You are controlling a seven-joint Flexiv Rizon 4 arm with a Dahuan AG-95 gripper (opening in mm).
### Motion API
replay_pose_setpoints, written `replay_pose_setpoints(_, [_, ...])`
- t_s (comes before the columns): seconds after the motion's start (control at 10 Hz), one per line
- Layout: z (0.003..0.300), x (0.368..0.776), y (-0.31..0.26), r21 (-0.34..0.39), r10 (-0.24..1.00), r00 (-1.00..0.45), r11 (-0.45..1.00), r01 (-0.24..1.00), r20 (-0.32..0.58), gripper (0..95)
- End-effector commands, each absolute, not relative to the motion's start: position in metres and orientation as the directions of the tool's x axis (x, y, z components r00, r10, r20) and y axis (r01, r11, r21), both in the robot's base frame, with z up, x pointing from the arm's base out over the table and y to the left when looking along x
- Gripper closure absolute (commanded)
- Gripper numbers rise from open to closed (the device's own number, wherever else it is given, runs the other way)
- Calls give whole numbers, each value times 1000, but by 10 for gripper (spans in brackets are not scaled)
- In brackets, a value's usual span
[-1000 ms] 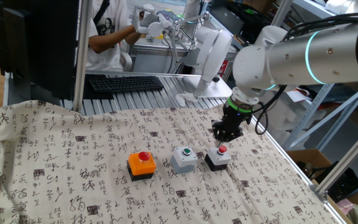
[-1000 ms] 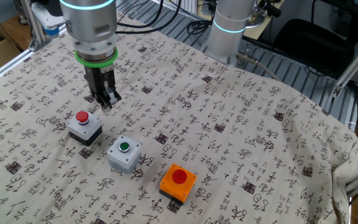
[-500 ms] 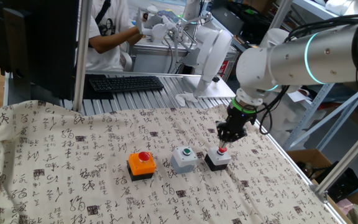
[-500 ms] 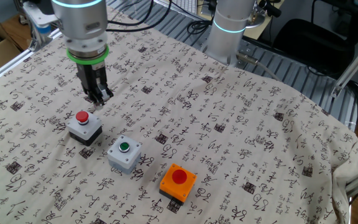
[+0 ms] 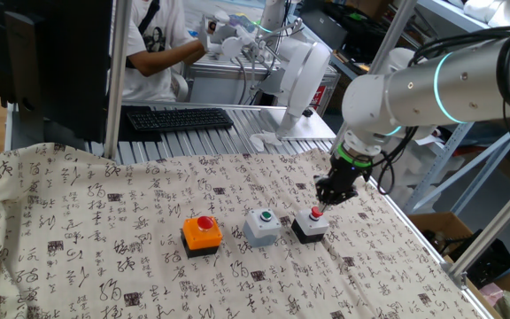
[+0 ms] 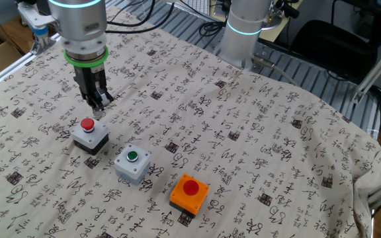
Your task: Press three buttons from left to right in sequence
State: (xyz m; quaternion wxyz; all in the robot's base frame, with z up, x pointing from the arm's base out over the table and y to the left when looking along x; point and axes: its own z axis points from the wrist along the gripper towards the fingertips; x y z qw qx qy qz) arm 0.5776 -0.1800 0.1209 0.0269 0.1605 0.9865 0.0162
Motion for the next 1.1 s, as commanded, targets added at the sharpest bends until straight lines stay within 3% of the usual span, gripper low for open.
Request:
replay_pose_setpoints(0.1, [120,578,-182,42,316,-948,949,314,-47,950])
replay_pose_setpoints(1.1, [122,582,-186,61,316,-948,947,314,-31,950])
